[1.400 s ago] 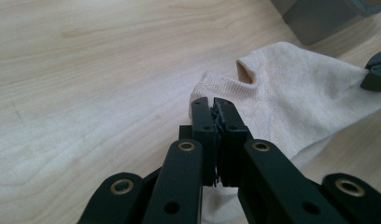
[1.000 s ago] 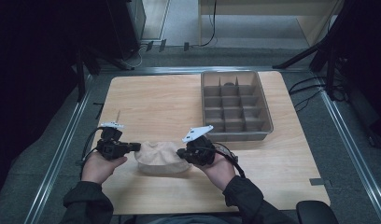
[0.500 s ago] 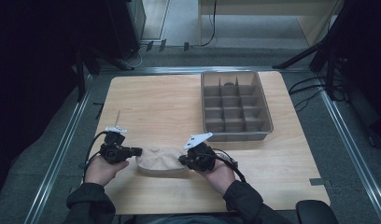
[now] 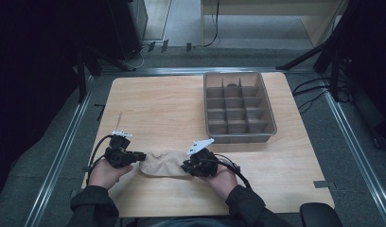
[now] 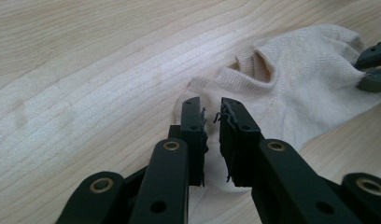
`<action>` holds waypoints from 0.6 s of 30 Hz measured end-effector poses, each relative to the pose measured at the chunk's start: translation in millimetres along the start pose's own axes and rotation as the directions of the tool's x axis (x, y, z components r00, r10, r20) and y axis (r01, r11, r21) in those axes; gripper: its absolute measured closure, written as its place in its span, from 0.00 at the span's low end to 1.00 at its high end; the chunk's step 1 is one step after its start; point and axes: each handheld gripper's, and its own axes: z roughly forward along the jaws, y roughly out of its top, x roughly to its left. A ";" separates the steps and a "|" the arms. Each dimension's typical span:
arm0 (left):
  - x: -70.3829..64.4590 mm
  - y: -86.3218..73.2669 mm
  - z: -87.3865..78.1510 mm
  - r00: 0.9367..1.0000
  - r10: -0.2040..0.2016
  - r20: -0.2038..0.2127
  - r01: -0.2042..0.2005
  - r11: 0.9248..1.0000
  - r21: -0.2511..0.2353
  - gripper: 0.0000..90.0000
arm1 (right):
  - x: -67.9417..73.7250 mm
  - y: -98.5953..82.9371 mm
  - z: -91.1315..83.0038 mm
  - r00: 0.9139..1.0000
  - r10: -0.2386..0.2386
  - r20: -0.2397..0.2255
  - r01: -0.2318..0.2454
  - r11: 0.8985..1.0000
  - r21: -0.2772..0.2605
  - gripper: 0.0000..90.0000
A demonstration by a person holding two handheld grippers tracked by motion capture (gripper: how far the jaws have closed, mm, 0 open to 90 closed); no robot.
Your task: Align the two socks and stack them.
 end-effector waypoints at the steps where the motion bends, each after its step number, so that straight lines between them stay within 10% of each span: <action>1: -0.3 -0.1 -0.2 1.000 0.001 -0.004 -0.001 1.000 -0.003 0.85 | -0.2 0.2 -0.6 1.000 -0.004 0.002 0.004 1.000 -0.006 0.83; 18: -14.5 -3.3 -4.6 0.999 0.025 0.037 -0.023 0.998 -0.056 0.89 | -14.7 14.0 -21.1 0.998 -0.001 0.060 0.006 0.997 -0.071 0.90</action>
